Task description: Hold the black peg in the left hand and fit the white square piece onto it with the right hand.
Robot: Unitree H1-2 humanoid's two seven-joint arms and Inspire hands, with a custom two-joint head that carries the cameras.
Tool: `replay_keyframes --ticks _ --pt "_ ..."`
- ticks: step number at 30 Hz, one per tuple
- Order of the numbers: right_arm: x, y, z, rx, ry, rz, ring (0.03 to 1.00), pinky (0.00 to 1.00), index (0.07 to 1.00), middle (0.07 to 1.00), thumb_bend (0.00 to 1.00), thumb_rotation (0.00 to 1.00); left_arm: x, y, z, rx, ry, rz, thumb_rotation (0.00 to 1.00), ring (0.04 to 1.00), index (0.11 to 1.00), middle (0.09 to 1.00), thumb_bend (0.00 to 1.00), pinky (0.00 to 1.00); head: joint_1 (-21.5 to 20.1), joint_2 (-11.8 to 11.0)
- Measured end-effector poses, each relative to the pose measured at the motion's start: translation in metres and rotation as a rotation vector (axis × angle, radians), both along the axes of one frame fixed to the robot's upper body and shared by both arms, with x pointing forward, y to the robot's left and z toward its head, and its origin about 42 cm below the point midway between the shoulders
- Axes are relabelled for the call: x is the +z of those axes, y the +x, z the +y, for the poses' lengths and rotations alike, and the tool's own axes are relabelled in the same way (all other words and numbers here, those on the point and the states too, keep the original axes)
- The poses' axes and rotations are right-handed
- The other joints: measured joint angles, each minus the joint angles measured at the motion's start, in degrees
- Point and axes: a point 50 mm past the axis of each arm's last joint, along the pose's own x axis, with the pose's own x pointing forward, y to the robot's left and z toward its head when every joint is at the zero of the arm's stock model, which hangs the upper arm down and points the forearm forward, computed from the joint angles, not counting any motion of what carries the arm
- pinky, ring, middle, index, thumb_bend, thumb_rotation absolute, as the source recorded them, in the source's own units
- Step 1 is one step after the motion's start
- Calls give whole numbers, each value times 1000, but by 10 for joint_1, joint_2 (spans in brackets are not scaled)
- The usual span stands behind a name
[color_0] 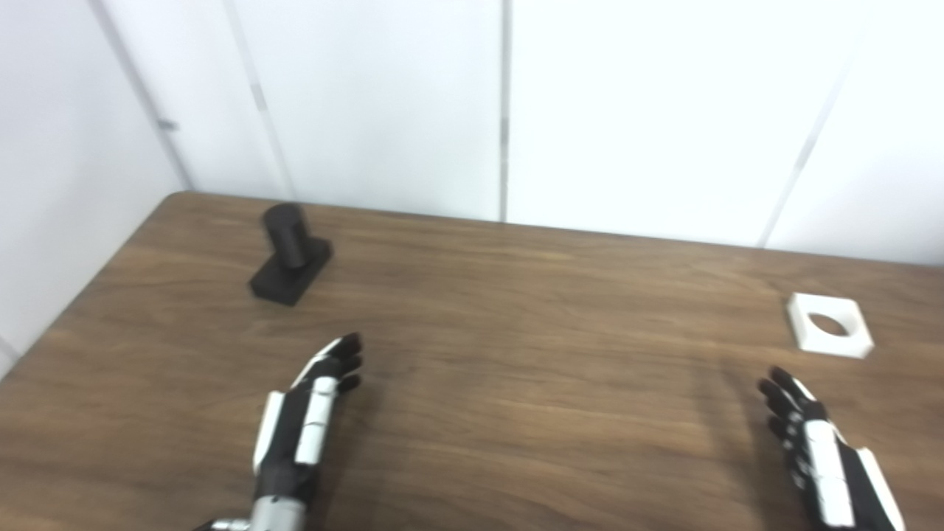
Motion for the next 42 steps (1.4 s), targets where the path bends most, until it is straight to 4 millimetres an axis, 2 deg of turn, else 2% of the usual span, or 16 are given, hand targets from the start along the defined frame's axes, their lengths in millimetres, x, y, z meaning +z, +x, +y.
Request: replay_keyframes --ticks 4,14,28,32,33,35,37,40,42 --pt "-1 0 -2 4 -2 1 964 1000 915 903 337 1000 -1 0 -4 -4 2 -4 946 884 852 885 517 836 20 -13" --pt "-1 0 -3 3 -2 9 970 1000 917 906 313 1000 -6 1 -9 -2 -2 0 937 887 851 885 539 834 33 -33" --pt "-1 0 -3 0 -2 15 970 1000 926 912 342 1000 -6 1 -12 -2 -7 -5 912 894 854 890 564 841 35 -35" --pt "-1 1 -3 1 -6 13 962 1000 926 906 339 1000 -6 2 -12 -3 4 -6 892 888 856 887 570 830 25 -33" --pt "-1 1 -2 1 -10 12 953 1000 921 900 326 1000 -6 2 -13 -5 24 -6 891 896 870 897 537 850 25 -33" --pt "-1 2 -1 0 -30 10 944 1000 917 893 322 1000 -6 3 -15 -16 86 -10 845 907 892 908 477 869 18 -34" --pt "-1 3 1 0 -44 9 945 1000 916 891 320 1000 -5 3 -17 -28 158 -14 784 914 898 910 472 899 18 -34" --pt "-1 3 3 1 -54 8 944 1000 917 888 316 1000 -4 3 -17 -14 241 -4 615 899 887 901 462 877 17 -35" --pt "-1 4 4 5 -64 6 943 1000 922 892 334 1000 1 3 -17 -3 288 3 484 879 872 884 493 841 18 -36"
